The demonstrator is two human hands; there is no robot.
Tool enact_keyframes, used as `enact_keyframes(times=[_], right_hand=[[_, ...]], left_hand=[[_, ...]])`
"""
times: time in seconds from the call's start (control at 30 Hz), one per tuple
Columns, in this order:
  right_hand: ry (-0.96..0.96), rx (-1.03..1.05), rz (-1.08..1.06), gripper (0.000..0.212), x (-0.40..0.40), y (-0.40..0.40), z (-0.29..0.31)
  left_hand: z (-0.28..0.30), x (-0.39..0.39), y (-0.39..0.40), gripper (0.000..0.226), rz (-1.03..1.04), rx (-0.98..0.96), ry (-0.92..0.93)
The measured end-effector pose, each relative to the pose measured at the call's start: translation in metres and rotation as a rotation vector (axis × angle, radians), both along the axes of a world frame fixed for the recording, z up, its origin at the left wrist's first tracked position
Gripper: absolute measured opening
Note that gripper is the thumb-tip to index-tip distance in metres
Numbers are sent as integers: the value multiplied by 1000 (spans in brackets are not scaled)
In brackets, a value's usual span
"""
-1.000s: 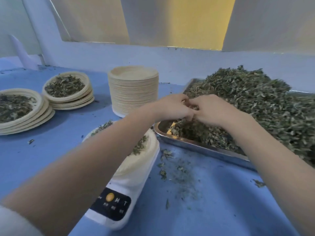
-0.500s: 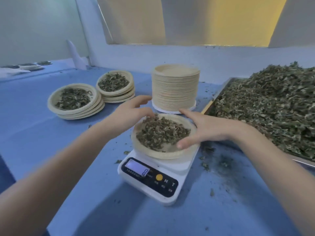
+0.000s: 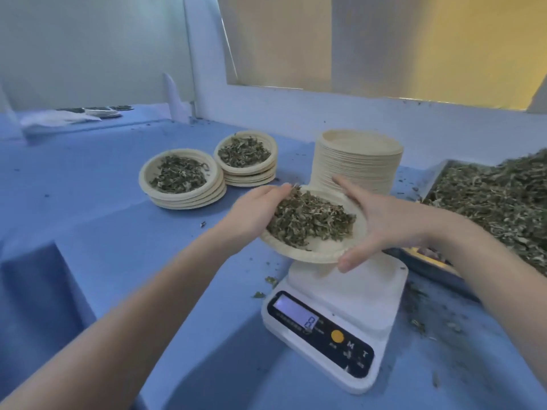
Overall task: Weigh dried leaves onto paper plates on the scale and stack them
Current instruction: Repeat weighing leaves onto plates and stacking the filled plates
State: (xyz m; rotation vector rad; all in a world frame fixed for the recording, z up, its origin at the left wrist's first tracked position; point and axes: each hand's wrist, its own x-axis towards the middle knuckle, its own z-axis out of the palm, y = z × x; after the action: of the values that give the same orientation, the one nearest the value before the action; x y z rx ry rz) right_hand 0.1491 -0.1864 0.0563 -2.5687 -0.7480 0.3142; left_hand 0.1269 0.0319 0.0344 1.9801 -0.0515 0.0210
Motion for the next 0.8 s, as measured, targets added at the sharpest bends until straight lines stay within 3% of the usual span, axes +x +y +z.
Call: enact_keyframes(times=[0.13,0.27,0.43,0.57,0.67,0.73,0.8], right_hand=[[-28,12,146,140,24,62,11],[70,-20,245,139,44,121,-10],[132,-196,231,148,69,142,-42],[114,-212,135,144,91,127,-49],[74,-211,44,142,104,111,-48],[44,-194,-61,137,112,103,-46],[-78,-205,-171,116,117,97,-48]], left_hand=[[15,5,54,30,183,48,-59],[2,0,105,36,274,49,19],[-49,9,120,21,277,9,80],[-67,38,105,11,264,17,43],[-70,64,89,46,255,48,25],[-70,78,78,49,272,37,6],[-72,87,64,49,295,13,2]])
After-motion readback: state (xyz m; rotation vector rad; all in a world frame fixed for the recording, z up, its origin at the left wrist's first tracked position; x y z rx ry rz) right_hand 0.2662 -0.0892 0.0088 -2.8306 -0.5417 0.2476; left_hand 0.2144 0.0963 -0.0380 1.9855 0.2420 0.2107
